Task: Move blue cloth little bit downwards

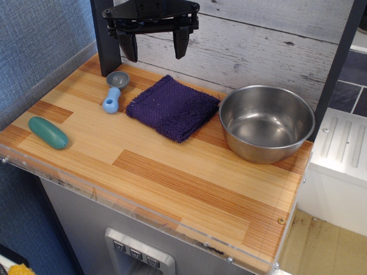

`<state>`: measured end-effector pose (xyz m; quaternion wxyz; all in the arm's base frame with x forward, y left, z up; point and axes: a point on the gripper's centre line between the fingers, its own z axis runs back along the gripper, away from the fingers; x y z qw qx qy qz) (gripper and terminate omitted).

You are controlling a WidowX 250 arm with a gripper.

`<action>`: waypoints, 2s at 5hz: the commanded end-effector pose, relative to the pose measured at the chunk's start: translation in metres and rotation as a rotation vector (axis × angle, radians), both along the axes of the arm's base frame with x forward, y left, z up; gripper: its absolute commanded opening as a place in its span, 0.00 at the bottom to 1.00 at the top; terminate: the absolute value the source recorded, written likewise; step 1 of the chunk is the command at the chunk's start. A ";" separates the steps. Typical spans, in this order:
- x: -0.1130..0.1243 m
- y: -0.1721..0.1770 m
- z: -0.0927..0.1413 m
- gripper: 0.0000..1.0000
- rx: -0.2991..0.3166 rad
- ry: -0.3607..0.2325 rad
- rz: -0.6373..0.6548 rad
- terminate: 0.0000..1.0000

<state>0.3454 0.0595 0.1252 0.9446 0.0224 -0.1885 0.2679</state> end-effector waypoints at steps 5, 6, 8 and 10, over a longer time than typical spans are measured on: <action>0.030 -0.006 -0.061 1.00 0.039 0.260 -0.091 0.00; 0.031 -0.001 -0.072 1.00 0.034 0.277 -0.089 0.00; 0.030 0.004 -0.087 1.00 0.026 0.258 -0.102 0.00; 0.016 0.016 -0.100 1.00 0.018 0.264 -0.065 0.00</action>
